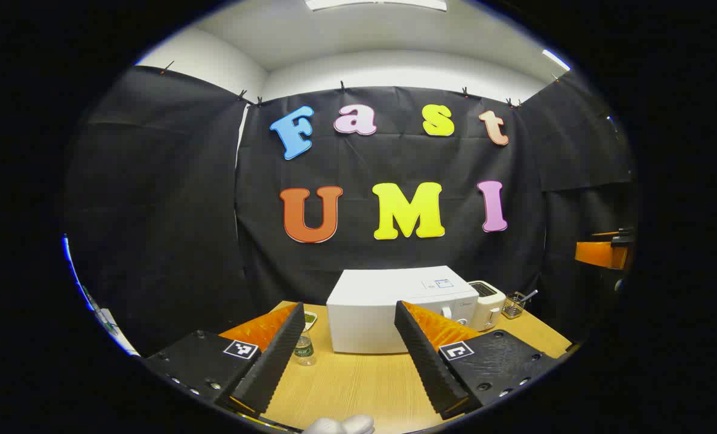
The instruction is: Open the microwave oven with the left hand, put the food in, and close the microwave oven.
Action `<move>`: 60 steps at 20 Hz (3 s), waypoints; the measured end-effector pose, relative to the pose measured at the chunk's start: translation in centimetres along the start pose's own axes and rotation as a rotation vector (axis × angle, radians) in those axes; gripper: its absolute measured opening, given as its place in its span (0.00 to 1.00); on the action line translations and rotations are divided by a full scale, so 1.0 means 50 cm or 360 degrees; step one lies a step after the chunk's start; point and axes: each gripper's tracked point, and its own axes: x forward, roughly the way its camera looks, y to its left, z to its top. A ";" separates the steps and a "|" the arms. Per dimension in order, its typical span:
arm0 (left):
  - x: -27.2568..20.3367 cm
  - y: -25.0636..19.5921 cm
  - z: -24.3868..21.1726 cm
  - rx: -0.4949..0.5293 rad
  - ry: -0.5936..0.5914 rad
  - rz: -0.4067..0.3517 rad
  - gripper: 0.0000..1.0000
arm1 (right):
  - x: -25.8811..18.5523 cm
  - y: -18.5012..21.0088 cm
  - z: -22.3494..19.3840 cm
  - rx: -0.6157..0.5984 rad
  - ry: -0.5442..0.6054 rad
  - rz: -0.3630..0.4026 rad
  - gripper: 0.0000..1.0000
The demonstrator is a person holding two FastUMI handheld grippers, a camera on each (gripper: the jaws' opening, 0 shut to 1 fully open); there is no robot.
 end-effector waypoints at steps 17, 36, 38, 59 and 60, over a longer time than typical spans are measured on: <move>0.105 -0.135 -0.126 0.0022 0.0086 -0.0111 0.93 | 0.012 -0.102 -0.008 0.0027 0.0043 -0.0098 0.95; 0.492 -0.452 -0.448 0.0020 0.0309 -0.0210 0.91 | 0.000 -0.368 -0.106 0.0053 0.0347 -0.0402 1.00; 0.502 -0.459 -0.449 0.0012 0.0309 -0.0219 0.87 | 0.016 -0.371 -0.110 0.0056 0.0359 -0.0381 1.00; 0.490 -0.475 -0.460 -0.0067 0.0410 -0.0339 0.09 | 0.082 -0.309 -0.096 0.0052 0.0381 -0.0190 1.00; 0.471 -0.469 -0.459 -0.0079 0.0412 -0.0335 0.09 | 0.085 -0.304 -0.091 0.0055 0.0371 -0.0184 1.00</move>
